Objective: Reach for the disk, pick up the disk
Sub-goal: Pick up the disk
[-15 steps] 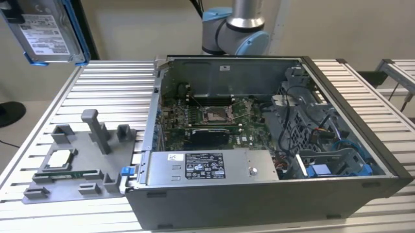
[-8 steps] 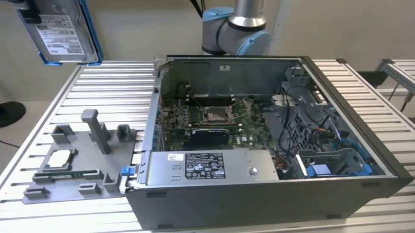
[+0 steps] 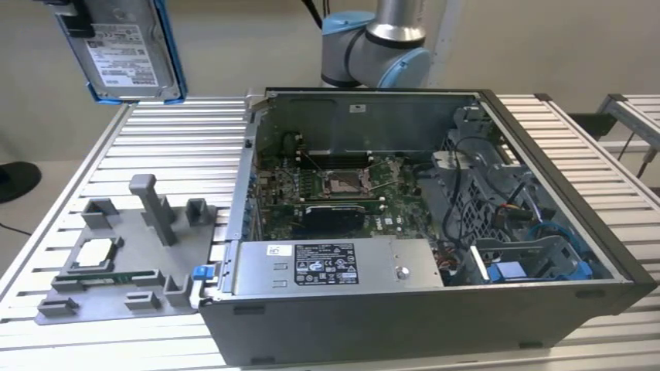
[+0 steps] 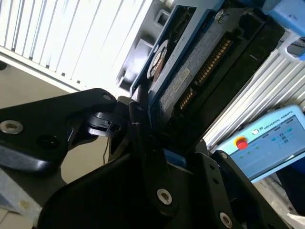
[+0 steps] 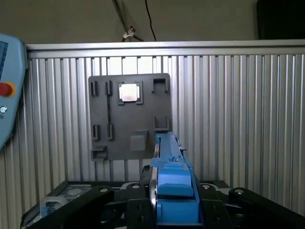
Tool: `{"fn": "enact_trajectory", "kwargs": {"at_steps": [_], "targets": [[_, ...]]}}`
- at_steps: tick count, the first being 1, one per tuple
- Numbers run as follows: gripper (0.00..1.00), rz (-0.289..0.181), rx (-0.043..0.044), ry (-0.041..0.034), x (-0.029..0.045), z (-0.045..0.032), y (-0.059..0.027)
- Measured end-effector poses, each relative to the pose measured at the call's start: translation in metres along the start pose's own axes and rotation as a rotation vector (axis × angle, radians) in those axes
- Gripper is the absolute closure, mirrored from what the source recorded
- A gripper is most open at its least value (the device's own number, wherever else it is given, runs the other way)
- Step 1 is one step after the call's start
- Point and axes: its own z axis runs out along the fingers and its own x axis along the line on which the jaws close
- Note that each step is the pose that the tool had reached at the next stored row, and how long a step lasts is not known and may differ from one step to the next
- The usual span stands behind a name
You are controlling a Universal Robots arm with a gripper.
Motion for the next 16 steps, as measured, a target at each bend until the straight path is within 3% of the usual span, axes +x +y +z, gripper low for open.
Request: {"fn": "enact_trajectory", "kwargs": {"at_steps": [16], "targets": [[1.00, 0.000, -0.0005, 0.0000, -0.0026, -0.0015, -0.0726]]}}
